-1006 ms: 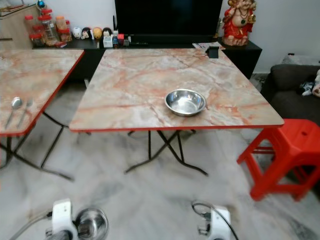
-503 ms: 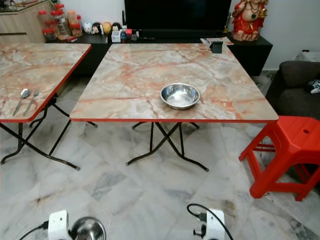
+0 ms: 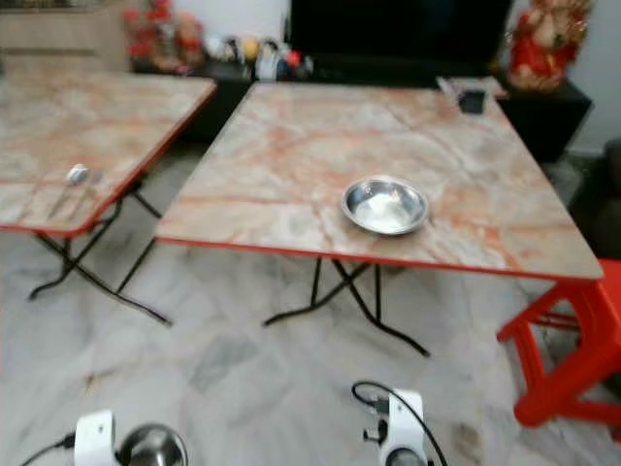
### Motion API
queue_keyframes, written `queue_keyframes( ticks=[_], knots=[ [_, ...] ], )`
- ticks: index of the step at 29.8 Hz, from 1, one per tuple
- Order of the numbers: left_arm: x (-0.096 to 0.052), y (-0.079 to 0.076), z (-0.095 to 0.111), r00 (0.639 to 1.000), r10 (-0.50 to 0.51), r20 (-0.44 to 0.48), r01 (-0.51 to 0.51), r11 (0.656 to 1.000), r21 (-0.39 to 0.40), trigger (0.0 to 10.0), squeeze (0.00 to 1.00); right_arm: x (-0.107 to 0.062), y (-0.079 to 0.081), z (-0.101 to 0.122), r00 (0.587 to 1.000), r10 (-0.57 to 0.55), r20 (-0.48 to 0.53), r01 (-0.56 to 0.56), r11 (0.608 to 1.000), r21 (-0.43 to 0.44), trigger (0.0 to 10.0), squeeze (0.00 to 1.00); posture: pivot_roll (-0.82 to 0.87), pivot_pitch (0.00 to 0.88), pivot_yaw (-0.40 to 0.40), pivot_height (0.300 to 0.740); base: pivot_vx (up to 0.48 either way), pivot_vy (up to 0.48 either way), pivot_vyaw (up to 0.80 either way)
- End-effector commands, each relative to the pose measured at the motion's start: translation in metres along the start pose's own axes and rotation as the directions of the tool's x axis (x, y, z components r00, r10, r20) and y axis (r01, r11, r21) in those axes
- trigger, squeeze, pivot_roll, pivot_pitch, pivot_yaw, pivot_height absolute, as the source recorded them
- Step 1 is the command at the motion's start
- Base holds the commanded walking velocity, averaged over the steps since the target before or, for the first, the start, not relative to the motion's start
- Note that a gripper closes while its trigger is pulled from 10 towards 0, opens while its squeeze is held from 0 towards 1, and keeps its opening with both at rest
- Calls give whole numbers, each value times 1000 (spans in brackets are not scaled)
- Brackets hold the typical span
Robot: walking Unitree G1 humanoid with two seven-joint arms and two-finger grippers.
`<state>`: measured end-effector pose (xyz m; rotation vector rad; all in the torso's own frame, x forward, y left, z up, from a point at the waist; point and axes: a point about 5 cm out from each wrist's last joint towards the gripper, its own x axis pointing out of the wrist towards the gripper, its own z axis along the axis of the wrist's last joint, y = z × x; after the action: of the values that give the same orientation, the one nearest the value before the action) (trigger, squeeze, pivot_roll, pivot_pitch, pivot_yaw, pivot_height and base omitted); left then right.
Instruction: Setting the table
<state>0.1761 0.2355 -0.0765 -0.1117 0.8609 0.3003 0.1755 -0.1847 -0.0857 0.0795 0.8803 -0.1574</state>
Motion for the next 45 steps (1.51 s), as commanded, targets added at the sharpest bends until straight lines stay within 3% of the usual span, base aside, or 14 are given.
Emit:
queue_keyframes(
  ticks=[1,13,28,43,45],
  knots=[
    [1,-7,2,1000,-21,6,21,1000,1,10000,0,-2,-10,-4,1000,-28,-13,28,1000,11,10000,0,4,0,-17,740,480,0,0],
    [1,-9,1,1000,-26,-3,27,999,28,10000,0,-2,-10,-5,999,-28,-17,28,1000,5,10000,0,7,0,-18,740,370,0,0],
    [2,-13,5,999,-35,10,34,998,61,10000,0,-1,-11,-4,999,-28,-19,28,1000,-1,10000,0,-1,0,-19,740,0,0,0],
    [2,-15,6,999,-40,8,39,997,72,10000,0,-2,-11,-4,999,-33,-17,33,999,13,10000,0,-5,0,-16,740,0,-328,0],
    [2,-15,6,999,-39,7,38,997,74,10000,0,-1,-11,-5,999,-33,-24,32,999,-24,10000,0,-5,0,-16,740,0,-345,0]
  ],
)
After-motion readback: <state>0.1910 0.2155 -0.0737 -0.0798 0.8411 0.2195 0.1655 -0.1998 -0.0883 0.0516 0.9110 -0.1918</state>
